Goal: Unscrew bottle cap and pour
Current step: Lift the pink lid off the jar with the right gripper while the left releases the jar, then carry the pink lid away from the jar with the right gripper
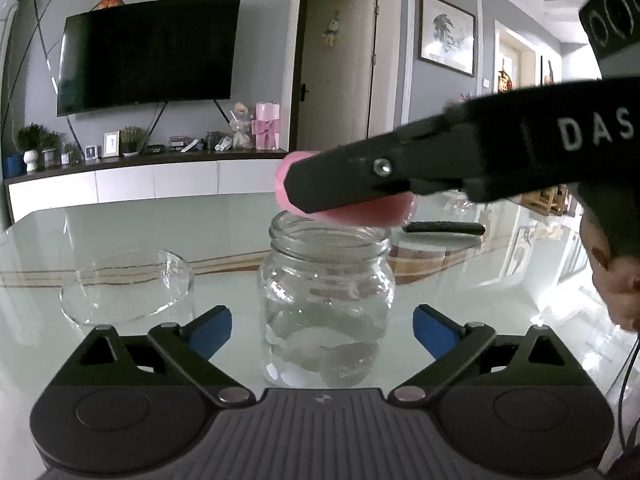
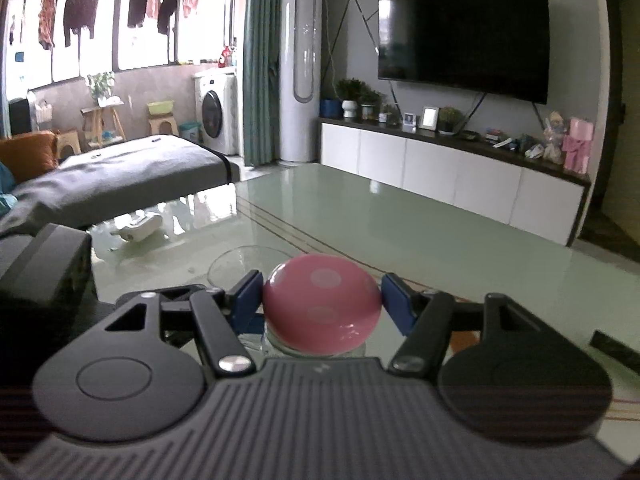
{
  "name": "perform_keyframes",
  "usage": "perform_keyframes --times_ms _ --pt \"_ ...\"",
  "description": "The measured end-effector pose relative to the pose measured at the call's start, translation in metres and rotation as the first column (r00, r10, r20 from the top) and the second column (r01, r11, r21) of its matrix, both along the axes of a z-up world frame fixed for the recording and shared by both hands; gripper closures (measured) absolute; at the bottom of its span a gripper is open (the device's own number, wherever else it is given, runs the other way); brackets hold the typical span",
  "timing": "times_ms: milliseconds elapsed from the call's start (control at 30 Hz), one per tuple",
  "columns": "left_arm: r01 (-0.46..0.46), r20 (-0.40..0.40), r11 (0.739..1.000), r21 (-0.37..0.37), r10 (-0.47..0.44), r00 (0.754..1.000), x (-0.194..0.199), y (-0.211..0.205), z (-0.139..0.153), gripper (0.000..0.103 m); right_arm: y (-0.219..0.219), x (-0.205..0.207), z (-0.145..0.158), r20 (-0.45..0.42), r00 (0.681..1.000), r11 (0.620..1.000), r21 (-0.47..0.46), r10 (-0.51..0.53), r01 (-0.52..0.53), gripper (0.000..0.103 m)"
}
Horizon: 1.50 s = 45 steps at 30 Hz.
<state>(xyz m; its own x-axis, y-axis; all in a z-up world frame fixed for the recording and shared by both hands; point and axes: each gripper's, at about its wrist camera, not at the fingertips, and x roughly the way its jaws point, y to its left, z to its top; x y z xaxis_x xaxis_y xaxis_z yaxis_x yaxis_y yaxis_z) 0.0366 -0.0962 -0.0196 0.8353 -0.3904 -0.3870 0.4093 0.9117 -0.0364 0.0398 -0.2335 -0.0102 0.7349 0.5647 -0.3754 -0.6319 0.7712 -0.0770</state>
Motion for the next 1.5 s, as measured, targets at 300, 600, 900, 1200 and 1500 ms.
perform_keyframes --times_ms 300,600,900,1200,1500 --pt "-0.004 -0.008 0.999 0.053 0.005 1.0 -0.017 -0.001 0.002 0.002 0.0 -0.011 0.001 0.003 1.0 1.0 -0.018 -0.021 0.021 0.038" --pt "-0.046 -0.017 0.995 0.088 0.047 0.999 -0.027 0.003 0.005 0.001 0.009 -0.017 -0.005 0.0 1.0 0.999 -0.045 -0.021 0.021 0.038" --pt "-0.095 -0.048 0.992 0.078 0.099 0.994 -0.033 0.018 0.009 0.001 0.002 -0.024 -0.005 0.004 0.998 0.998 -0.033 -0.06 0.06 0.038" --pt "-0.141 -0.069 0.988 0.07 0.146 0.987 -0.036 0.028 0.012 0.001 -0.006 -0.031 -0.006 -0.001 0.994 0.994 -0.018 -0.106 0.106 0.038" --pt "-0.182 -0.081 0.981 0.07 0.188 0.979 -0.042 0.035 0.012 0.001 -0.011 -0.037 -0.014 -0.014 0.989 0.989 -0.011 -0.147 0.147 0.038"
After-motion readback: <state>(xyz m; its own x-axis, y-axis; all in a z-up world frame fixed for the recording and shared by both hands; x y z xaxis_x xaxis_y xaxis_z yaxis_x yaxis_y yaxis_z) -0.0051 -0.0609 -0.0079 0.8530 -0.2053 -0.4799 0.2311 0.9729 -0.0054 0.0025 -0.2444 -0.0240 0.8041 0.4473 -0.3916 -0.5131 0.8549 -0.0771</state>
